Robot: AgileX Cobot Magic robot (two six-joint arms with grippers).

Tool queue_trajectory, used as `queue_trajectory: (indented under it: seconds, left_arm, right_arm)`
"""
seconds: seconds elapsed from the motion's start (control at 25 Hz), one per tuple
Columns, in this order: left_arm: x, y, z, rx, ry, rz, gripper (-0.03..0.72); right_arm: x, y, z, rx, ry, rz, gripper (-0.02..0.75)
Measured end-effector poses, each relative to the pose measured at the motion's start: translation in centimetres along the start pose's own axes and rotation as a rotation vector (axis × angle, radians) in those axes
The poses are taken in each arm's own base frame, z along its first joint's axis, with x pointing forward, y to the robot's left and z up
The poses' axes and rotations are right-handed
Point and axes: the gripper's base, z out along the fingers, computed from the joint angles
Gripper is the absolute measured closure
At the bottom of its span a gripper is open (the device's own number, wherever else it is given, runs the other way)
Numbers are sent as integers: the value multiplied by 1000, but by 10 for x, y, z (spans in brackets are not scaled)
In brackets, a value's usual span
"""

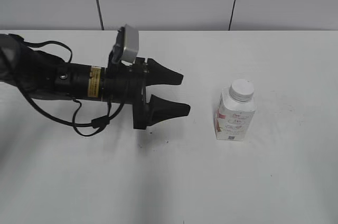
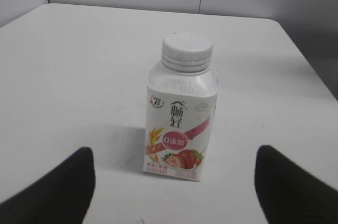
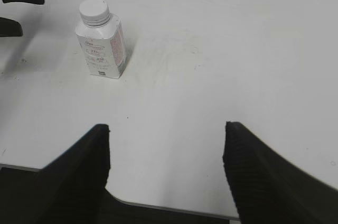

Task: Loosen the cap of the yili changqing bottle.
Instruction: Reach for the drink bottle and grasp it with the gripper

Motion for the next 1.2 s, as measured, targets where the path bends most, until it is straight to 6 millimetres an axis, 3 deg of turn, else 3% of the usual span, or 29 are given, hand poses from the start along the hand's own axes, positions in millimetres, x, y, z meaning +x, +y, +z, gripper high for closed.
queue_trajectory:
  seconds: [0.24, 0.56, 1.2]
  left_arm:
    - [-1, -3, 34, 67, 8, 22, 120]
    - [0, 1, 63, 85, 32, 40, 120]
    - [1, 17, 97, 95, 15, 63, 120]
  right_arm:
    - [0, 1, 0, -9, -1, 5, 206]
    - [-1, 4, 0, -42, -6, 23, 206]
    - [-1, 4, 0, -45, -7, 25, 206]
